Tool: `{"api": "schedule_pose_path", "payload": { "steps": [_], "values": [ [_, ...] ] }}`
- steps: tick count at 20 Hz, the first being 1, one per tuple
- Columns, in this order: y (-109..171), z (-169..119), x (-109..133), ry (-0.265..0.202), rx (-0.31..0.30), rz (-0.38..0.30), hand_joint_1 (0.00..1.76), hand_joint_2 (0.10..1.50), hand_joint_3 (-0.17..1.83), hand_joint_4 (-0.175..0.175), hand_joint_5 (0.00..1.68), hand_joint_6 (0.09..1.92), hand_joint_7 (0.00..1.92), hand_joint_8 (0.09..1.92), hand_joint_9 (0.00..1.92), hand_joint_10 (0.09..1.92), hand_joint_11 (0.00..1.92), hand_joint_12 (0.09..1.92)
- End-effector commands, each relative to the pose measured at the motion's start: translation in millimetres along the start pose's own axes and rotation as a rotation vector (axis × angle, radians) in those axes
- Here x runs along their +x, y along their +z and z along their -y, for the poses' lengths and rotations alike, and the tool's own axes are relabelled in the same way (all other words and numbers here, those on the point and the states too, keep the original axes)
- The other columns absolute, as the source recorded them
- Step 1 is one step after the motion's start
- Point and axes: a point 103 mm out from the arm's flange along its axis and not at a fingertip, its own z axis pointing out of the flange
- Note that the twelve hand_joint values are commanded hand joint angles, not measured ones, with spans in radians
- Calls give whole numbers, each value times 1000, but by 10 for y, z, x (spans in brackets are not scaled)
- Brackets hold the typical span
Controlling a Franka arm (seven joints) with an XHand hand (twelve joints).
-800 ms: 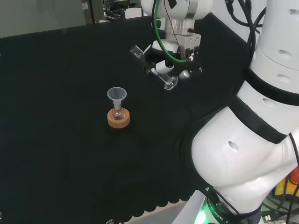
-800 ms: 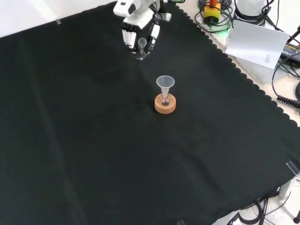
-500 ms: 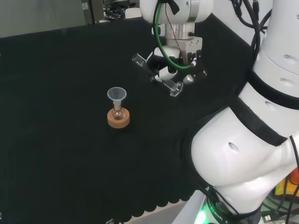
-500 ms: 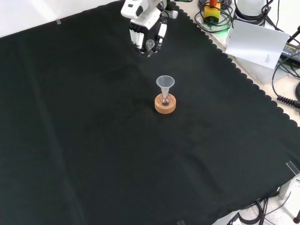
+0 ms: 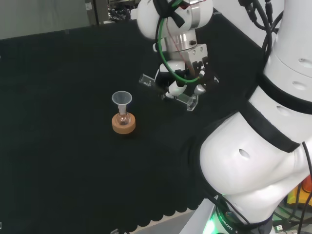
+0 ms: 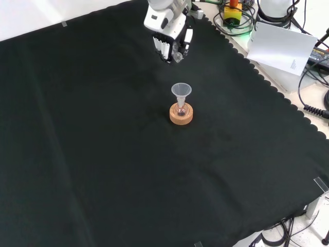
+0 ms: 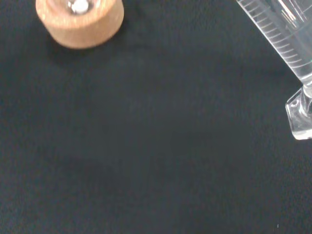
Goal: Pour the water from the graduated cylinder into the round-bottom flask.
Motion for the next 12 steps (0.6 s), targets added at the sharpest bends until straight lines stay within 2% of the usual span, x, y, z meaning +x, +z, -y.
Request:
{"api": "schedule_pose_path", "payload": {
  "steps": [1,7,9,10,12],
  "values": [
    [37,-74,127,-13,82,34,1143,1155,-2,-175,910,1102,1117,474,1378,87,1168,832],
    [-20,-155,138,-6,122,59,1146,1148,-3,-175,925,1081,1151,437,1394,87,1176,819],
    [-29,-199,139,-5,159,63,1215,1131,7,-175,934,1056,1038,822,1406,87,1182,811],
    [-35,-216,138,-1,175,72,1233,1130,8,-175,932,1056,1001,936,1410,87,1183,812],
    [-52,-236,126,7,193,90,1246,1130,7,-175,930,1057,970,1030,1414,87,1185,814]
  ]
}}
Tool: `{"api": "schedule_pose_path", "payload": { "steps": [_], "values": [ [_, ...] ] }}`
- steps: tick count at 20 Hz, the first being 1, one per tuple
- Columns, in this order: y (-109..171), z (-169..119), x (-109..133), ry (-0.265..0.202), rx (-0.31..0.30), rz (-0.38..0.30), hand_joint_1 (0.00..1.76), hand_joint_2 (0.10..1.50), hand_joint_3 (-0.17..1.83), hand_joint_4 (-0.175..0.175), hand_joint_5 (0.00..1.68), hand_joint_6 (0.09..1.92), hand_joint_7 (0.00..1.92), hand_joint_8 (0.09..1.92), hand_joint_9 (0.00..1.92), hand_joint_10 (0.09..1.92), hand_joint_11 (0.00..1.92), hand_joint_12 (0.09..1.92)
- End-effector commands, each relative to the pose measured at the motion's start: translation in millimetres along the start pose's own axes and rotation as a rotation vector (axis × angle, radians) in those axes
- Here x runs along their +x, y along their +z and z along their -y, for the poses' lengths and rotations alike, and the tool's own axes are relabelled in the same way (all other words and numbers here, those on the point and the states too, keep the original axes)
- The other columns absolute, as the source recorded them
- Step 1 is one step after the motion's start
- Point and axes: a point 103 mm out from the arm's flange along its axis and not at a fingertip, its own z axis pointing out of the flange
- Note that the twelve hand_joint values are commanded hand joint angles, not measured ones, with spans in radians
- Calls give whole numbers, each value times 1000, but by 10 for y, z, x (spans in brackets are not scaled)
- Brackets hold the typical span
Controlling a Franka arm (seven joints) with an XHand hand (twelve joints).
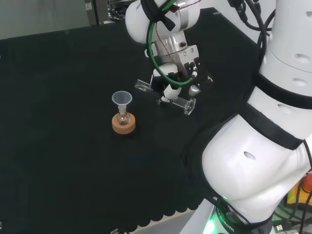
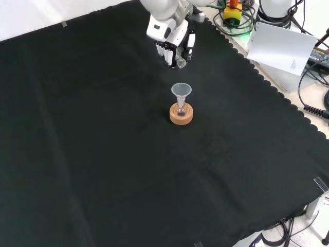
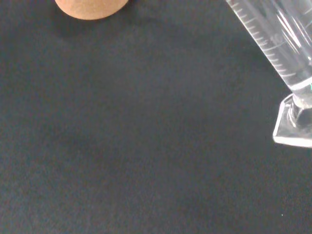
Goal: Pour the water from the graduated cylinder into the round-bottom flask.
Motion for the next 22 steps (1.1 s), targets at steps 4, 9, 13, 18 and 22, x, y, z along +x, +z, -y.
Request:
{"api": "schedule_pose_path", "payload": {
  "steps": [4,9,13,18,22],
  "values": [
    [-104,-151,8,28,139,72,1250,1131,5,-175,929,1058,962,1057,1418,87,1186,818],
    [-166,-145,34,31,167,112,1251,1131,4,-175,931,1056,963,1057,1421,87,1188,820],
    [-208,-125,81,30,196,137,1251,1131,3,-175,931,1055,964,1056,1423,87,1189,821],
    [-267,-147,205,17,229,164,1251,1131,2,-175,933,1054,965,1054,1426,87,1190,823],
    [-297,-180,285,15,256,184,1251,1131,1,-175,934,1052,966,1053,1428,87,1191,823]
  ]
}}
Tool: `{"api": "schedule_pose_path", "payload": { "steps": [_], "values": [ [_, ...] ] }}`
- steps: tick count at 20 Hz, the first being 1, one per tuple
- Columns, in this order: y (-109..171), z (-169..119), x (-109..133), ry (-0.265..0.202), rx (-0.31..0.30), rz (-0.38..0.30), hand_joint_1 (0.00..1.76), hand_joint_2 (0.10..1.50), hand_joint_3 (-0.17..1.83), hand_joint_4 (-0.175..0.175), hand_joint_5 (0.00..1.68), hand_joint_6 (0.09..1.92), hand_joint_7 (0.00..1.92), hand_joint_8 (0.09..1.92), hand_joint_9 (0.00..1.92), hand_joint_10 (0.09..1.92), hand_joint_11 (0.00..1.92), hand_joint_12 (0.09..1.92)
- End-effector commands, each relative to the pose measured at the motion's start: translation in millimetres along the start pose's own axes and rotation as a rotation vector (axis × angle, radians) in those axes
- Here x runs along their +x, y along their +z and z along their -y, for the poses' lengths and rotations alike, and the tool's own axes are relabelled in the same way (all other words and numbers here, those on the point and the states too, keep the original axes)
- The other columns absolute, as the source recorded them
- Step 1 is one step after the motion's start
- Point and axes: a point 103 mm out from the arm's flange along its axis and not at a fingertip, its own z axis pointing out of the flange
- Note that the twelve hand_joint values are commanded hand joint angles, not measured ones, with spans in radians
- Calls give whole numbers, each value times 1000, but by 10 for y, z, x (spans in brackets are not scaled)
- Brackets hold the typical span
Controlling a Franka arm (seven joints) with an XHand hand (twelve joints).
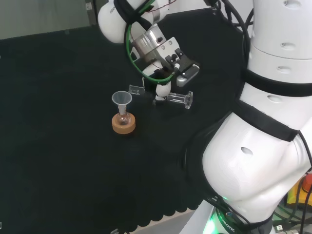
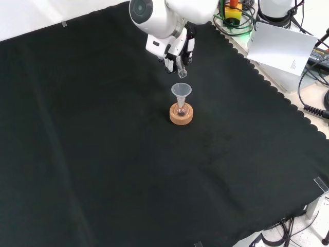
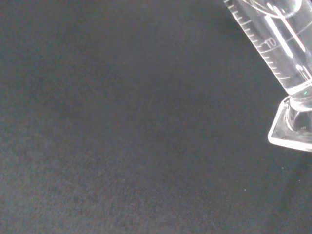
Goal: Pour the water from the graduated cylinder into the round-bottom flask.
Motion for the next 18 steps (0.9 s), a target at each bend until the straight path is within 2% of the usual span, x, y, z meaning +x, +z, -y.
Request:
{"api": "schedule_pose_path", "payload": {
  "steps": [1,8,18],
  "values": [
    [-68,-31,112,-3,49,36,1251,1131,1,-175,934,1052,966,1052,1428,87,1191,823],
    [-111,-45,167,5,97,63,1252,1130,0,-175,935,1050,968,1050,1430,87,1192,823],
    [-144,-43,155,16,169,61,1252,1129,0,-175,937,1047,970,1047,1433,87,1193,823]
  ]
}}
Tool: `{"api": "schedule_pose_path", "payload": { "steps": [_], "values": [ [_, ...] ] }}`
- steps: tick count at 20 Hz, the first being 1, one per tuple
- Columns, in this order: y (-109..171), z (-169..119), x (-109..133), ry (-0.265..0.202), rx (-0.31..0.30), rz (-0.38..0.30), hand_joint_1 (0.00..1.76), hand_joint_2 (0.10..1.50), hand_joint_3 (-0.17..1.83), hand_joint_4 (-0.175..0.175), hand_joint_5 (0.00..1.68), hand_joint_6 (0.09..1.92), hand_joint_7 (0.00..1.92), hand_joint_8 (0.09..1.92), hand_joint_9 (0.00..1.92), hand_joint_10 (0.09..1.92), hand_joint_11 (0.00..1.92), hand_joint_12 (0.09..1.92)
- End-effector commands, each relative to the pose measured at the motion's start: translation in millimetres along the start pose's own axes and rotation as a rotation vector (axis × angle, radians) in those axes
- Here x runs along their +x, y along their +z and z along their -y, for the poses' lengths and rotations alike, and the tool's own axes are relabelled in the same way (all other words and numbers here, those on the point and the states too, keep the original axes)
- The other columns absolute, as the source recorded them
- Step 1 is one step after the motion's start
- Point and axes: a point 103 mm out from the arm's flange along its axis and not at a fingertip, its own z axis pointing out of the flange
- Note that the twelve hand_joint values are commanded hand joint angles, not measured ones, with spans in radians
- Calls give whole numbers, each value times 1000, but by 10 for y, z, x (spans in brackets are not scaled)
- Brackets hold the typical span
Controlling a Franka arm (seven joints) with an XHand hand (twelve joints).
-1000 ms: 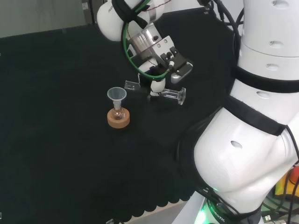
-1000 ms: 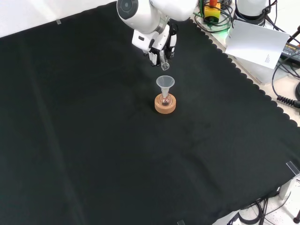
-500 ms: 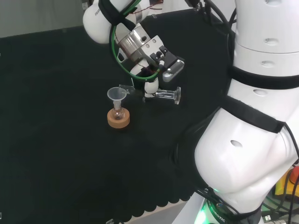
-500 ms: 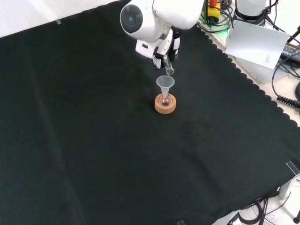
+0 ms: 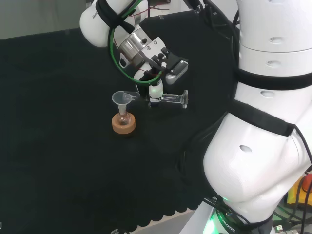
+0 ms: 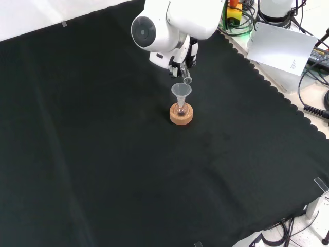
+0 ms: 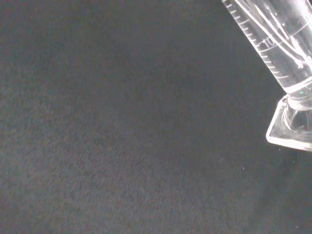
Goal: Pour the water from the graduated cylinder into the round-bottom flask.
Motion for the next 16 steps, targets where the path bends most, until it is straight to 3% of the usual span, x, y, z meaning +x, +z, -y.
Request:
{"api": "schedule_pose_path", "payload": {
  "steps": [1,16],
  "values": [
    [-21,11,-13,8,32,0,1252,1129,0,-175,937,1047,970,1047,1433,87,1194,823],
    [-77,-12,-38,19,131,-9,1252,1129,0,-175,939,1045,972,1044,1437,87,1203,822]
  ]
}}
